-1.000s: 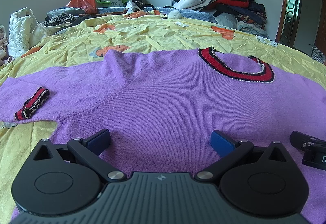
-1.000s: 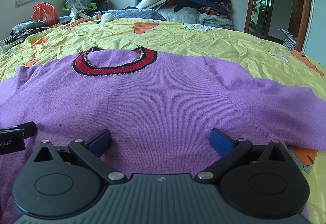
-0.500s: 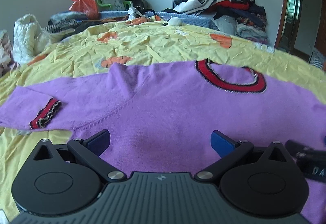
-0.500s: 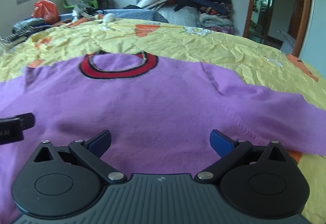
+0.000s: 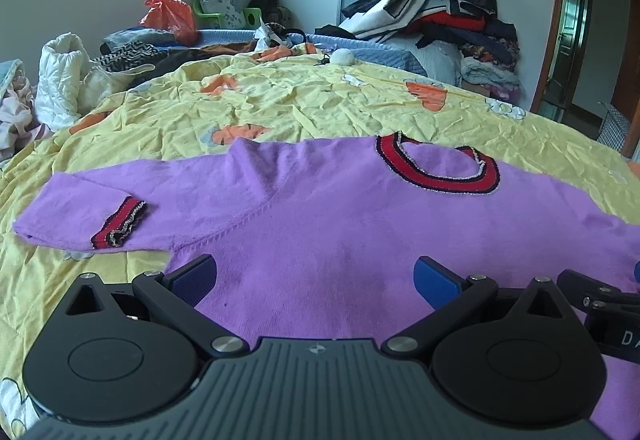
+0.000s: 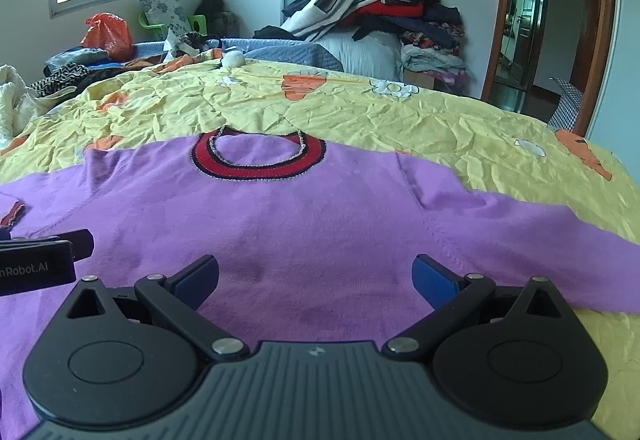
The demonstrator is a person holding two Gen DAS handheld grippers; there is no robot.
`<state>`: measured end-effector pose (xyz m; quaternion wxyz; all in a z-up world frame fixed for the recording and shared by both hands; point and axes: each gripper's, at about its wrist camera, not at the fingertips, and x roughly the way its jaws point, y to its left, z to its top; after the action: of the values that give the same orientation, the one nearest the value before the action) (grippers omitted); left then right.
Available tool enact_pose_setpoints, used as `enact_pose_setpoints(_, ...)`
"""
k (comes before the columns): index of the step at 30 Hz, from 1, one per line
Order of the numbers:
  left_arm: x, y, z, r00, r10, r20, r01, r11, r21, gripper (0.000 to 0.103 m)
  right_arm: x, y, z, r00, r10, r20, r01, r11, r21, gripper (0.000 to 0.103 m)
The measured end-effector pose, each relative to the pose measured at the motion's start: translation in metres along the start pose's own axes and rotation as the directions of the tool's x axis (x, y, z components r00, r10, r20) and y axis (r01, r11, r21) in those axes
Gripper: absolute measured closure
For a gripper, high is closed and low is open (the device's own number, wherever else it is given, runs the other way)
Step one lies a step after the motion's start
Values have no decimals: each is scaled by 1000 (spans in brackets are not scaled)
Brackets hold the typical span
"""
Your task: Fold small clothes
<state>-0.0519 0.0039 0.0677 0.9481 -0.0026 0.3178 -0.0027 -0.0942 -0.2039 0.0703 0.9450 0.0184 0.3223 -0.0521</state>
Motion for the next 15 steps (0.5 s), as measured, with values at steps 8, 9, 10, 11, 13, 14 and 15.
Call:
enact_pose_setpoints(8, -15, 2, 2, 1000, -23, 2, 23, 1000, -22, 0, -15, 0, 3, 1000, -3, 7, 3, 1000, 5, 0)
enact_pose_setpoints(9, -16, 1, 2, 1000, -25, 4, 25, 1000, -18, 0, -17, 0, 4, 1000, 0, 13, 0, 1000, 7, 0)
enact_pose_setpoints(10, -18, 1, 1, 1000, -23, 7, 23, 1000, -14, 0, -19, 0, 4, 1000, 0, 15, 0, 1000, 9, 0)
enact_pose_setpoints(11, -19, 0, 1, 1000, -20, 10, 20, 1000, -10, 0, -20, 0, 5, 1000, -3, 16, 3, 1000, 8, 0)
enact_pose_setpoints(13, -21, -1, 0, 1000, -23, 8, 23, 1000, -8, 0, -22, 0, 5, 1000, -2, 20, 2, 1000, 7, 0)
enact_pose_setpoints(14, -22, -1, 0, 1000, -27, 8, 27, 1000, -8, 0, -24, 0, 6, 1000, 0, 21, 0, 1000, 6, 0)
enact_pose_setpoints(15, -23, -2, 0, 999, -31, 10, 31, 999, -7, 0, -25, 0, 6, 1000, -3, 23, 3, 1000, 4, 0)
